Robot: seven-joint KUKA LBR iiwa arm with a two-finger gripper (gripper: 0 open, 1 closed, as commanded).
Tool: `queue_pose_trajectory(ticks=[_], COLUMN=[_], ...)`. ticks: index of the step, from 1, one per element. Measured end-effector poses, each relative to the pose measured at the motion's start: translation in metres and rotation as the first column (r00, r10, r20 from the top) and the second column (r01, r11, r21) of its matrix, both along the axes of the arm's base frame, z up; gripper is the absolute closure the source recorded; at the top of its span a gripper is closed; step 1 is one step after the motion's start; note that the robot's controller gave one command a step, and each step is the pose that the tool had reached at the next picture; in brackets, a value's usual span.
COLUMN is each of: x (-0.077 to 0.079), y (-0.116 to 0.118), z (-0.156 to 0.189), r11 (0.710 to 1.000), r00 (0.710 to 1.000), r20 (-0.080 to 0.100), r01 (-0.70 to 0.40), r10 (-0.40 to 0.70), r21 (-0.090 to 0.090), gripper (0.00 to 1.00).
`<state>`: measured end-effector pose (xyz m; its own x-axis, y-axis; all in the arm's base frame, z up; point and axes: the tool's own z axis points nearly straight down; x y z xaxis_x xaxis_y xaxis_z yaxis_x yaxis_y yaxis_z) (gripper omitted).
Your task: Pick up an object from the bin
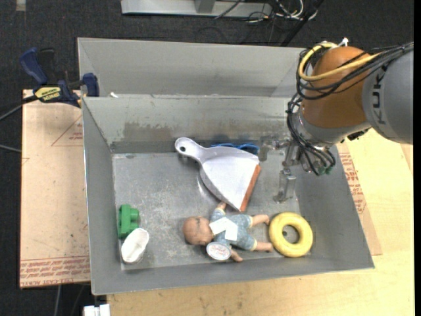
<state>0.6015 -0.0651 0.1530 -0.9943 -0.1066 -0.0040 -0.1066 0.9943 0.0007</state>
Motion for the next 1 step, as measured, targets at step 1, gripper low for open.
queue_pose_trajectory(ticks=[1], x=[-0.0483], y=[-0.0478], z=[-0.0237], r11=[0.985], r00=[0.985], r20=[-0.002], r01=[-0.170], r10=[0.170], r21=[0.000], gripper=[0.00])
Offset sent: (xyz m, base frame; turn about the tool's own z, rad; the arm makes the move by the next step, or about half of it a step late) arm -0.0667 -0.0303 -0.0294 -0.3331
